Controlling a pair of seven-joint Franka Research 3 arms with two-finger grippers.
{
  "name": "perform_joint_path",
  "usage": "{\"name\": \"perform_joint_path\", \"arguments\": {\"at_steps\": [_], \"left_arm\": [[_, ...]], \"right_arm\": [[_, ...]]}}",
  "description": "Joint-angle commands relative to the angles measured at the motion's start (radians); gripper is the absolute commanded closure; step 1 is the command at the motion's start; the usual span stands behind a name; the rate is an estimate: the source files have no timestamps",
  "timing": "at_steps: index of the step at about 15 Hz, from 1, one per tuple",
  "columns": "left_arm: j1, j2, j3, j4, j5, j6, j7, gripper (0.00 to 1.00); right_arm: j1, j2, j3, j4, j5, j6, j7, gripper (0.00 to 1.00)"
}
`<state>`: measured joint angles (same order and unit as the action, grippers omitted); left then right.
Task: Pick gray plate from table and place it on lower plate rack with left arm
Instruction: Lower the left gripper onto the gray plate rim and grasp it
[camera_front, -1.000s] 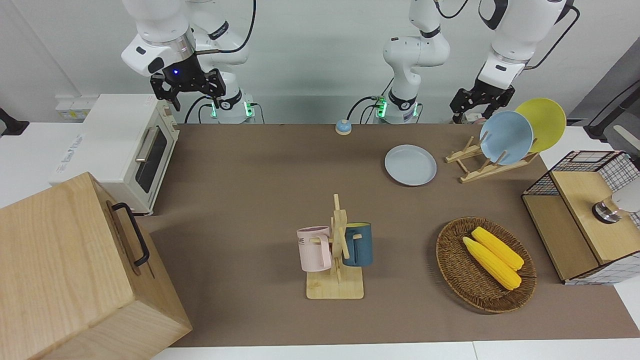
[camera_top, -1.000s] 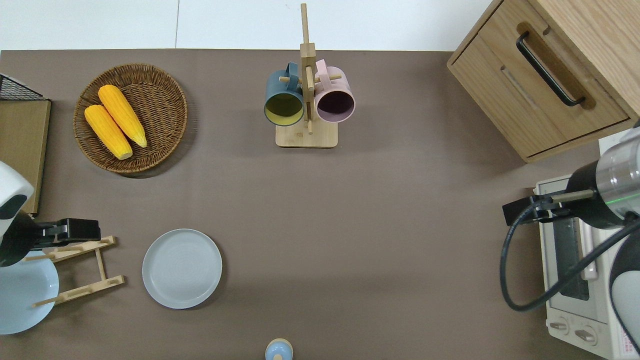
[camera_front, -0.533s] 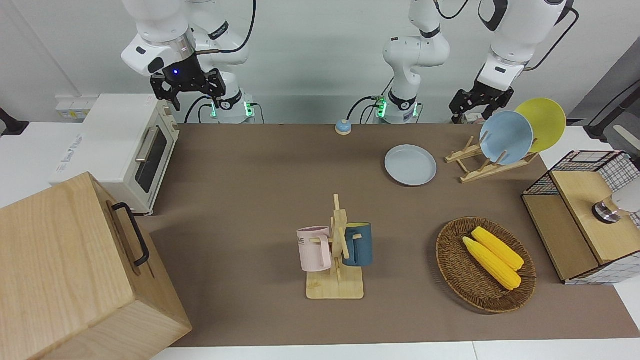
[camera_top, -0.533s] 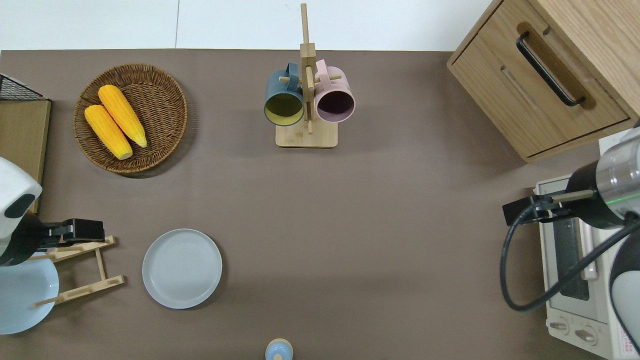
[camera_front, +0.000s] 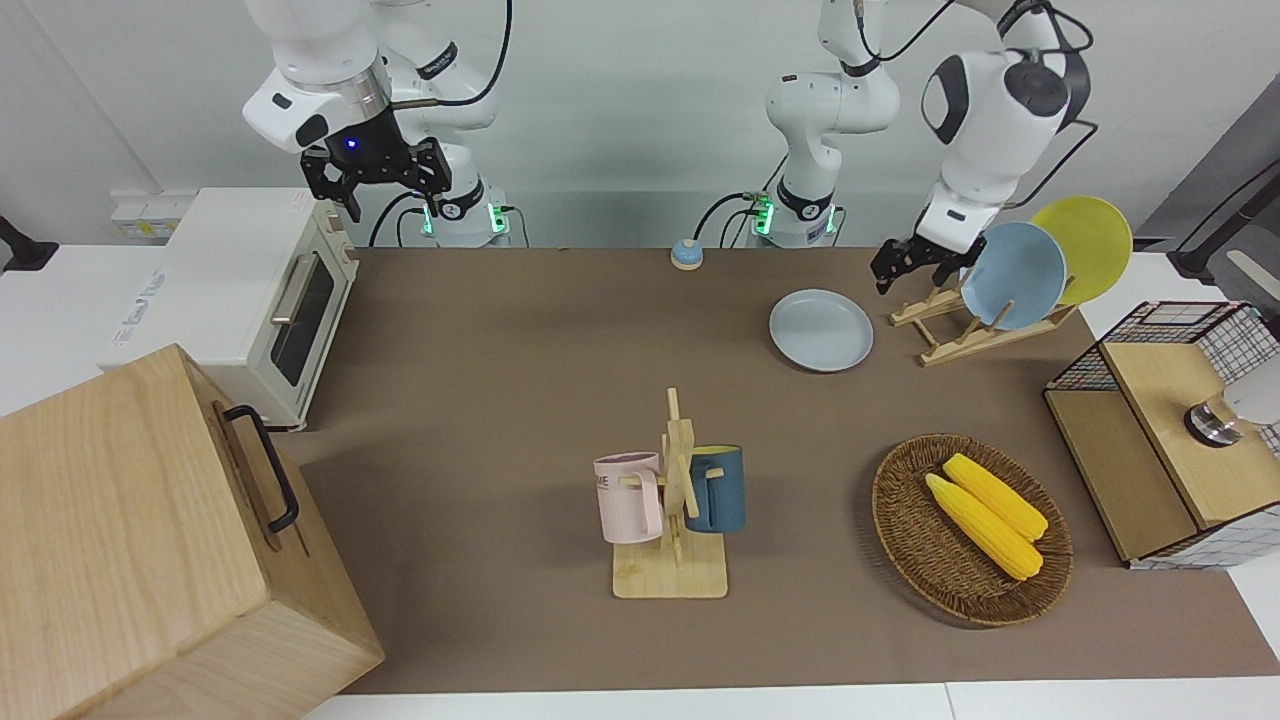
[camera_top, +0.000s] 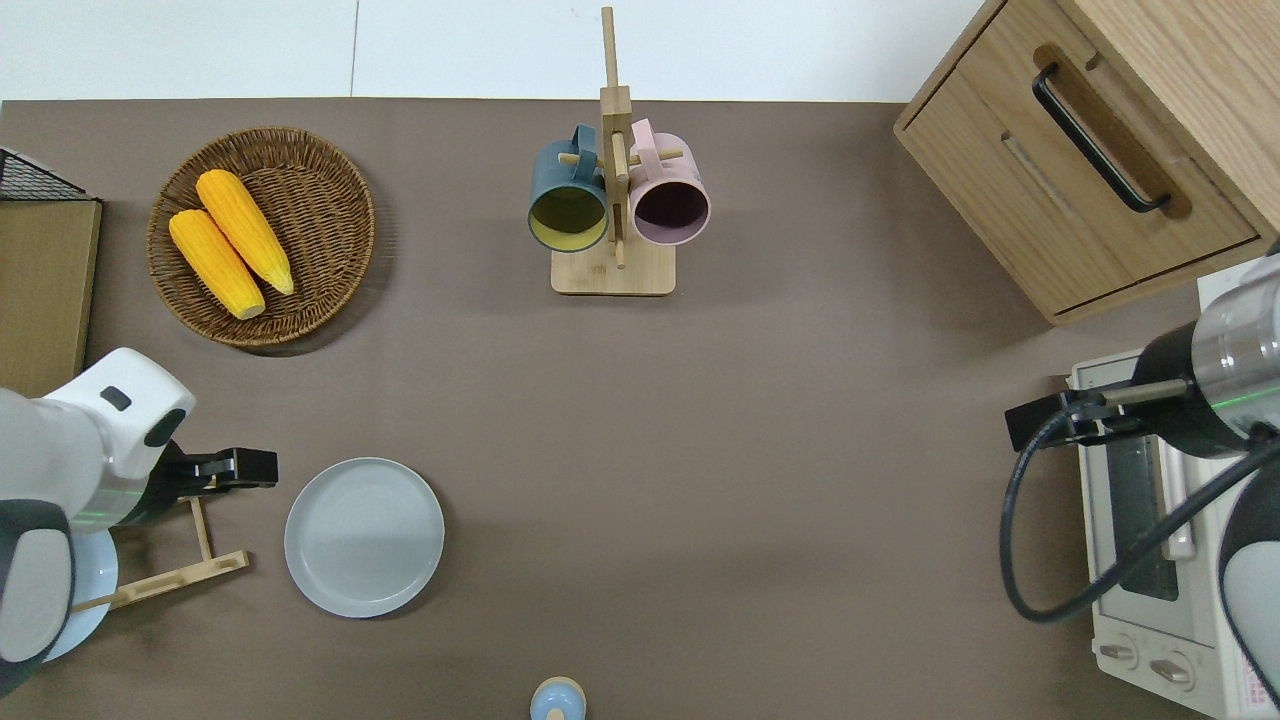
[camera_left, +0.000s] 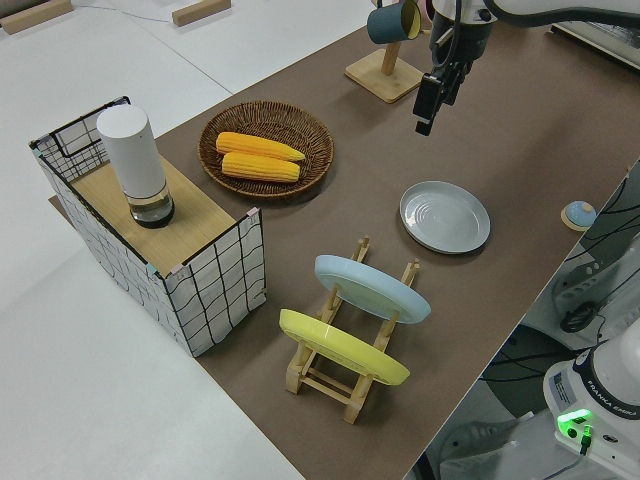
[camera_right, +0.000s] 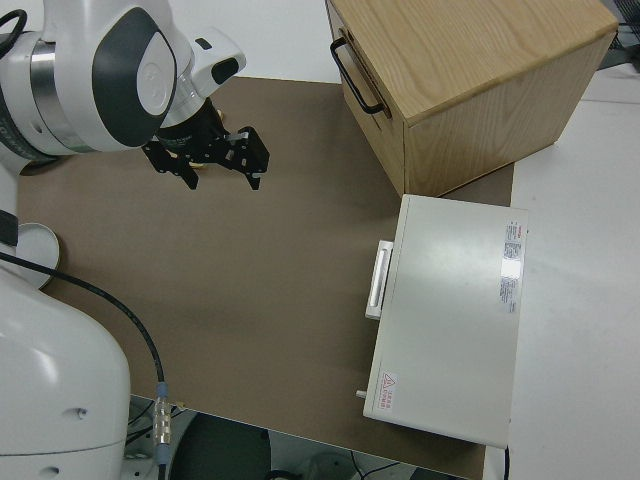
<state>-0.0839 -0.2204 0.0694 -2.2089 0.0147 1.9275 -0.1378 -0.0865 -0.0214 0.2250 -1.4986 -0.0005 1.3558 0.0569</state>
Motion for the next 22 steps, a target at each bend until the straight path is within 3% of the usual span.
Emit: {"name": "perform_joint_path", "arguments": {"at_steps": [1, 5, 10, 15, 17, 20, 22], "left_arm": [[0.007, -0.017, 0.001, -0.158, -0.007, 0.164, 0.004, 0.01], [0.012, 0.036, 0.003, -0.23, -0.009, 0.264, 0.003, 0.01], [0.016, 0.127, 0.003, -0.232, -0.007, 0.271, 0.003, 0.01], [0.018, 0.174, 0.003, -0.232, -0.007, 0.269, -0.002, 0.04], [0.018, 0.185, 0.003, -0.232, -0.009, 0.274, -0.006, 0.18], [0.018, 0.188, 0.003, -0.232, -0.01, 0.274, -0.012, 0.55], [0.019, 0.197, 0.003, -0.232, -0.01, 0.274, -0.012, 0.72]], "right_arm": [[-0.015, -0.005, 0.007, 0.006, 0.004, -0.015, -0.003, 0.011], [-0.015, -0.005, 0.007, 0.006, 0.004, -0.015, -0.003, 0.011], [-0.015, -0.005, 0.007, 0.006, 0.004, -0.015, -0.003, 0.013], [-0.015, -0.005, 0.007, 0.006, 0.004, -0.015, -0.003, 0.013], [-0.015, -0.005, 0.007, 0.006, 0.004, -0.015, -0.003, 0.013], [-0.013, -0.005, 0.007, 0.006, 0.004, -0.015, -0.003, 0.011], [-0.015, -0.005, 0.007, 0.006, 0.004, -0.015, -0.003, 0.011]]}}
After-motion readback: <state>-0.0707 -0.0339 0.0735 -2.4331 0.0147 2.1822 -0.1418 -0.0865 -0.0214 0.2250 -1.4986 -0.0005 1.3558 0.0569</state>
